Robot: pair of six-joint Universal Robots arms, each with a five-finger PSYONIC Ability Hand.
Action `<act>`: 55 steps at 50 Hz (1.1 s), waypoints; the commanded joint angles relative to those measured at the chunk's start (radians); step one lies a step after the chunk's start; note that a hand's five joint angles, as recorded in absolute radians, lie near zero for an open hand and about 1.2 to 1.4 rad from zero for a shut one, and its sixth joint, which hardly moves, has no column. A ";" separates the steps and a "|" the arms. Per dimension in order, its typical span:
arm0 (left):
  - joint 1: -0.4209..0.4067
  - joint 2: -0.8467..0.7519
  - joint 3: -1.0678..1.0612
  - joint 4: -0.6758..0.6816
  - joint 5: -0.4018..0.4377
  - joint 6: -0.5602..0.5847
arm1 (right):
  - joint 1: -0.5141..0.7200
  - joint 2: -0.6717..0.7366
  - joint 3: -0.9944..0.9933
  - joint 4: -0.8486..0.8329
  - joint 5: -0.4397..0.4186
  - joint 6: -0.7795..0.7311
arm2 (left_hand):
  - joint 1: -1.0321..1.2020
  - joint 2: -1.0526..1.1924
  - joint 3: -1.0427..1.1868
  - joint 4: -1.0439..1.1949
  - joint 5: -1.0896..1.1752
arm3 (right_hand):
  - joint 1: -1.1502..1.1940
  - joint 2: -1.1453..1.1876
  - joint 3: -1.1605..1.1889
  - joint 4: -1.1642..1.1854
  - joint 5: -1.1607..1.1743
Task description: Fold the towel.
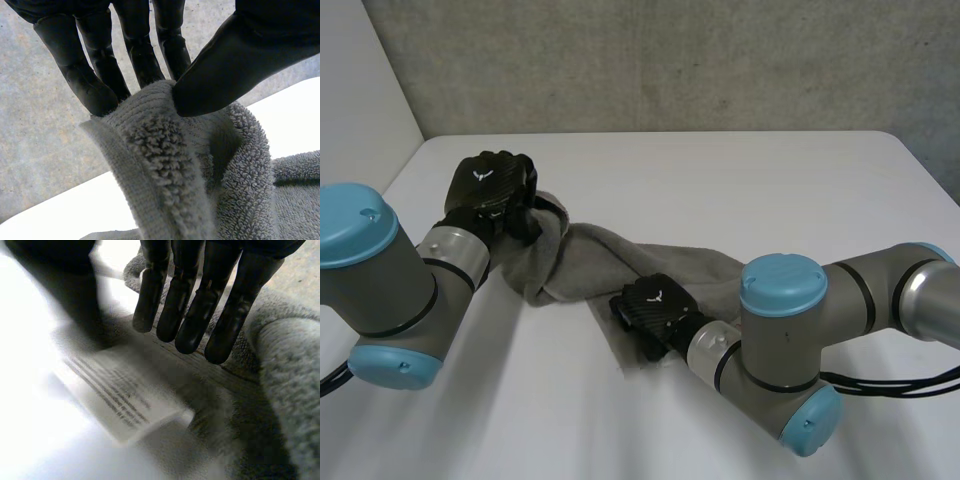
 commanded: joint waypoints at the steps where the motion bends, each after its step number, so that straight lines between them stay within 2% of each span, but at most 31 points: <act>1: 0.000 0.000 0.000 0.000 0.000 0.000 | 0.000 -0.031 0.001 -0.005 0.001 0.002 | -0.129 -0.227 -0.215 -0.184 -0.397 | 0.114 0.117 0.123 0.123 0.218; 12: 0.000 0.002 -0.003 0.000 0.000 0.000 | -0.003 -0.028 0.001 -0.003 -0.002 0.004 | -0.129 -0.227 -0.215 -0.184 -0.397 | 0.310 0.313 0.318 0.318 0.413; 19: 0.000 0.002 -0.003 -0.002 0.001 -0.001 | -0.011 -0.065 -0.003 0.008 -0.002 0.004 | -0.129 -0.227 -0.215 -0.184 -0.397 | 0.310 0.313 0.319 0.319 0.414; 22: -0.003 0.008 -0.005 -0.002 0.001 0.000 | -0.026 -0.151 -0.003 0.014 0.004 0.007 | -0.129 -0.227 -0.215 -0.184 -0.397 | 0.310 0.313 0.319 0.319 0.414; 24: -0.003 0.015 -0.006 -0.003 0.003 -0.001 | -0.099 -0.269 0.003 0.027 0.005 0.001 | -0.129 -0.227 -0.215 -0.184 -0.397 | 0.310 0.313 0.319 0.319 0.414; 25: -0.003 0.023 -0.009 -0.003 0.003 -0.001 | -0.099 -0.269 0.003 0.028 0.005 0.001 | -0.129 -0.227 -0.215 -0.184 -0.397 | 0.310 0.313 0.319 0.319 0.414; 27: 0.000 0.066 -0.015 -0.003 0.003 -0.001 | -0.245 -0.434 -0.006 0.092 0.004 -0.001 | -0.129 -0.227 -0.215 -0.184 -0.397 | 0.310 0.313 0.319 0.319 0.414; 31: 0.008 0.104 -0.018 -0.003 0.004 -0.003 | -0.334 -0.521 -0.031 0.207 -0.016 -0.015 | -0.129 -0.227 -0.215 -0.184 -0.397 | 0.310 0.313 0.319 0.319 0.414; 33: 0.008 0.124 -0.020 -0.012 0.006 -0.005 | -0.406 -0.535 -0.052 0.315 -0.024 -0.053 | -0.129 -0.227 -0.215 -0.184 -0.397 | 0.310 0.313 0.319 0.319 0.414; 36: 0.006 0.140 -0.021 -0.015 0.006 -0.005 | -0.426 -0.538 -0.049 0.356 -0.029 -0.085 | -0.129 -0.227 -0.215 -0.184 -0.397 | 0.310 0.313 0.319 0.319 0.414; 38: -0.006 0.169 -0.038 -0.026 0.018 0.000 | -0.440 -0.538 -0.037 0.428 -0.024 -0.186 | -0.129 -0.227 -0.215 -0.184 -0.397 | 0.310 0.313 0.319 0.319 0.414; 39: -0.006 0.169 -0.038 -0.026 0.018 0.000 | -0.440 -0.538 -0.037 0.428 -0.024 -0.186 | -0.129 -0.227 -0.215 -0.184 -0.397 | 0.310 0.313 0.319 0.319 0.414; 41: -0.014 0.195 -0.066 -0.054 0.059 0.005 | -0.457 -0.538 -0.016 0.483 -0.009 -0.319 | -0.129 -0.227 -0.215 -0.184 -0.397 | 0.310 0.313 0.319 0.319 0.414; 44: -0.018 0.215 -0.070 -0.074 0.084 0.011 | -0.469 -0.538 -0.009 0.508 -0.004 -0.387 | -0.129 -0.227 -0.215 -0.184 -0.397 | 0.310 0.313 0.319 0.319 0.414; 46: -0.025 0.230 -0.071 -0.129 0.122 0.047 | -0.513 -0.544 -0.006 0.541 0.007 -0.479 | -0.129 -0.227 -0.215 -0.184 -0.397 | 0.310 0.313 0.319 0.319 0.414; 50: -0.026 0.207 -0.072 -0.161 0.130 0.117 | -0.523 -0.541 -0.008 0.546 0.021 -0.498 | -0.129 -0.227 -0.215 -0.184 -0.397 | 0.310 0.313 0.319 0.319 0.414; 52: -0.028 0.145 -0.052 -0.164 0.132 0.214 | -0.520 -0.521 -0.009 0.538 0.024 -0.502 | -0.129 -0.227 -0.215 -0.184 -0.397 | 0.310 0.313 0.319 0.319 0.414; 55: -0.026 0.114 -0.037 -0.163 0.132 0.273 | -0.520 -0.496 -0.018 0.537 0.024 -0.502 | -0.129 -0.227 -0.215 -0.184 -0.397 | 0.310 0.313 0.319 0.319 0.414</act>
